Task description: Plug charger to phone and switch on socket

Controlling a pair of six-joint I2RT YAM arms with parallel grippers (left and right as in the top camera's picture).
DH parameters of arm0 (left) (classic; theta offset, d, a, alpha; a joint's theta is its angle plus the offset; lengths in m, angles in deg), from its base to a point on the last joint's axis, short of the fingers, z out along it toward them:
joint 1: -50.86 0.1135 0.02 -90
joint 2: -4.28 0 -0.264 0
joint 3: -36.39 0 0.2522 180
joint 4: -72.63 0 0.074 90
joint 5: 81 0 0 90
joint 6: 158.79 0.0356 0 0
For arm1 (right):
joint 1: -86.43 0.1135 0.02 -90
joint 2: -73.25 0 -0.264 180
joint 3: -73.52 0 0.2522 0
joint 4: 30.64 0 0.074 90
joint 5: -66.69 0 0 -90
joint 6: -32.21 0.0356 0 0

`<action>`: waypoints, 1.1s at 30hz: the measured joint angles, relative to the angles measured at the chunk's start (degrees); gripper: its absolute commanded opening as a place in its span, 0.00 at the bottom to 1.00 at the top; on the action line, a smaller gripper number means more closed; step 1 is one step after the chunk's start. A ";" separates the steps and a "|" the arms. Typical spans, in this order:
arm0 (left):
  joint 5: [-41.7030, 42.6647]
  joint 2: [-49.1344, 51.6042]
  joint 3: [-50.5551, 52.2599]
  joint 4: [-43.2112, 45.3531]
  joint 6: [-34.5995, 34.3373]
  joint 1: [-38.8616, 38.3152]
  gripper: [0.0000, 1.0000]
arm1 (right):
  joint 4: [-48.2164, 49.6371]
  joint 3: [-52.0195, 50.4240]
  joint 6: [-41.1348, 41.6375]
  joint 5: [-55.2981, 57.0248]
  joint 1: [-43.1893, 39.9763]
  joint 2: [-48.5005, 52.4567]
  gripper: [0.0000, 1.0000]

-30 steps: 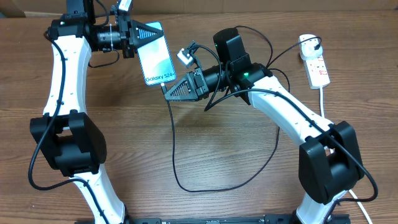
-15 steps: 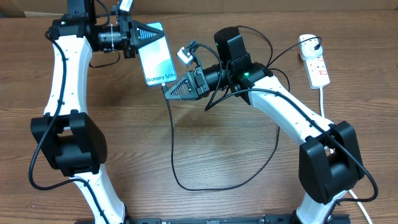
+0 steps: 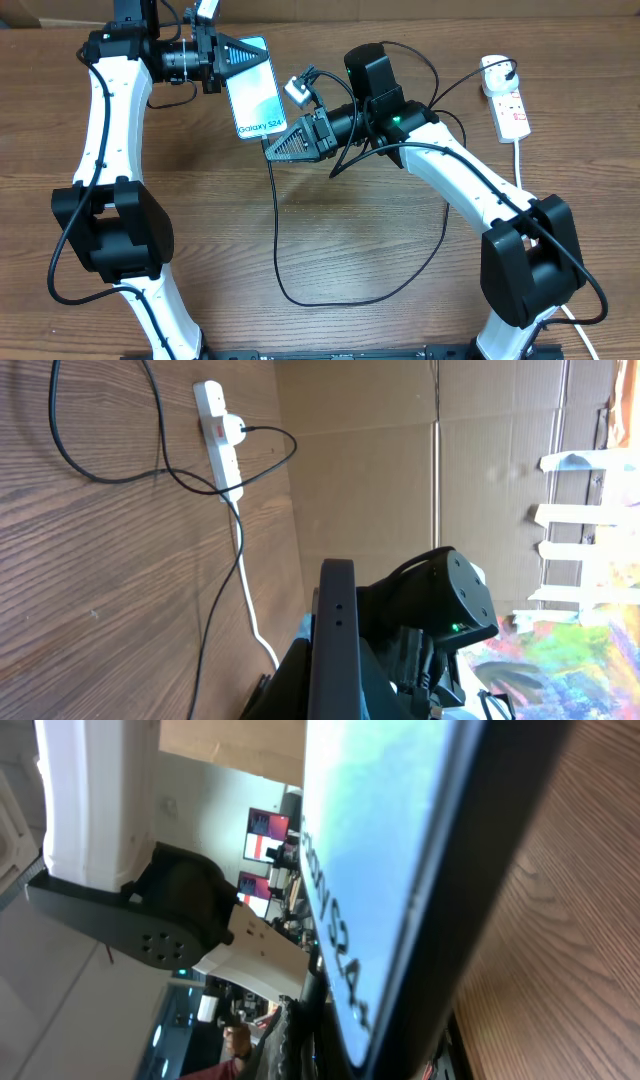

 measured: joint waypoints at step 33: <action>-1.90 0.00 -0.02 0.76 1.86 0.11 0.04 | -0.46 -0.04 5.60 7.45 0.07 0.00 0.04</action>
